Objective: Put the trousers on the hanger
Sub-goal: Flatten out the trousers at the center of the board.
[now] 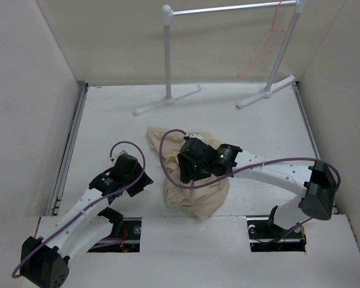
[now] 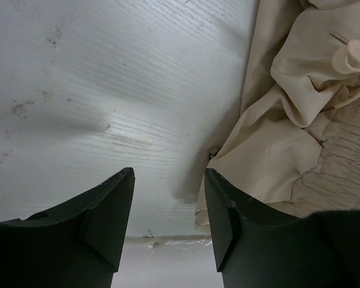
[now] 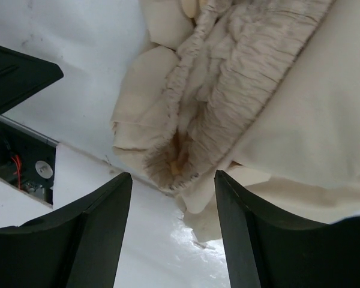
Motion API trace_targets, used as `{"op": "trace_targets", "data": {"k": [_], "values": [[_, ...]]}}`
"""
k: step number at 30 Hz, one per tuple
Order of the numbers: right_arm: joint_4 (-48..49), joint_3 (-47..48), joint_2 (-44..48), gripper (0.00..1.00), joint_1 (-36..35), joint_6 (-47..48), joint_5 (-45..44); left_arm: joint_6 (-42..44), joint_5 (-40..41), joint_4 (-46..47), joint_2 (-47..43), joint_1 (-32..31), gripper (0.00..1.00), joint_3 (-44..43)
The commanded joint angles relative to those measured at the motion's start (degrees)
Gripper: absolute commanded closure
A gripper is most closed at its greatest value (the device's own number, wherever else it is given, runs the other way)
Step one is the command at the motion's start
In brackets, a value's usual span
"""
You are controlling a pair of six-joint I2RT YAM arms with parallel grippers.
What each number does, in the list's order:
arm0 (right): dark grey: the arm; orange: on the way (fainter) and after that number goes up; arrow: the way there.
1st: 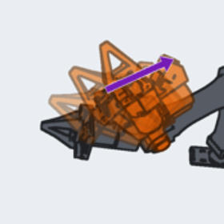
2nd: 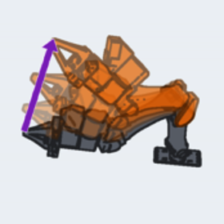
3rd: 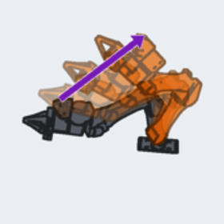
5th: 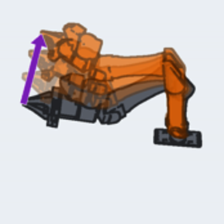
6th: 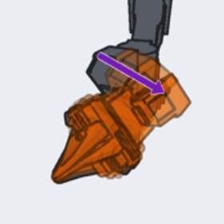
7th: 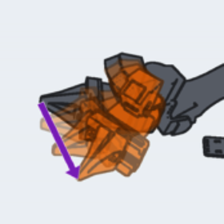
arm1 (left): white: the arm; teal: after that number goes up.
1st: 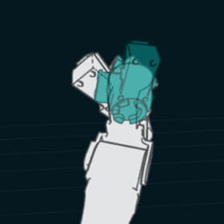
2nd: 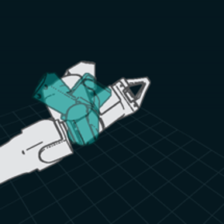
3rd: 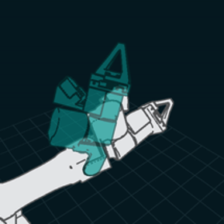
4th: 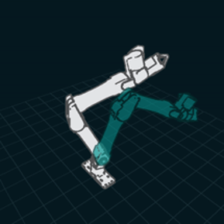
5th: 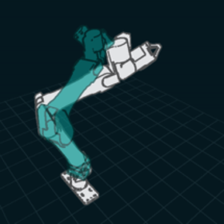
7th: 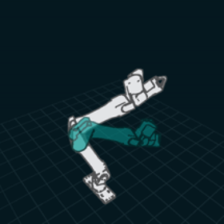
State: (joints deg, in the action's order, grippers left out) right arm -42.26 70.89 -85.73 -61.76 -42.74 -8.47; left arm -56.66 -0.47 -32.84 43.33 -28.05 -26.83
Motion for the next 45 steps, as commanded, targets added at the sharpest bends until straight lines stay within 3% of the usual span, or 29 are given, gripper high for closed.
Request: {"op": "trace_targets", "data": {"k": [1,9,17,27,35,39,43,45], "values": [[-0.8,4.7,-3.0,0.37,-2.0,-0.7,-0.6,-0.9,-0.8,0.3,-0.1,-0.3,0.52,0.6],[-4.7,6.6,-6.8,0.37,-3.3,-2.5,-1.4,-1.5,-1.7,-0.5,-3.7,0.7,0.52,3.1],[-13.5,11.4,-5.5,0.4,-6.0,-4.8,-11.9,-1.8,-2.2,-0.4,-4.1,0.8,0.51,4.0],[-9.9,8.5,-8.0,0.41,-7.5,-8.1,-7.3,-1.6,-3.7,0.6,-2.6,1.4,0.51,4.5],[-5.8,8.6,-12.6,0.39,-4.7,-7.3,-5.7,-1.5,-5.3,1.5,-2.0,1.5,0.5,4.5],[-5.3,9.6,-14.4,0.49,-3.4,-6.8,-6.7,-1.5,-5.7,1.0,-2.4,1.3,0.5,4.6],[-5.9,9.9,-15.1,0.77,-2.5,-6.0,-9.1,-1.5,-6.4,1.3,-2.2,0.9,0.49,4.5],[-6.6,9.5,-14.9,0.77,-2.0,-5.2,-9.7,-1.5,-6.9,1.5,-1.7,0.6,0.48,4.2]]}}
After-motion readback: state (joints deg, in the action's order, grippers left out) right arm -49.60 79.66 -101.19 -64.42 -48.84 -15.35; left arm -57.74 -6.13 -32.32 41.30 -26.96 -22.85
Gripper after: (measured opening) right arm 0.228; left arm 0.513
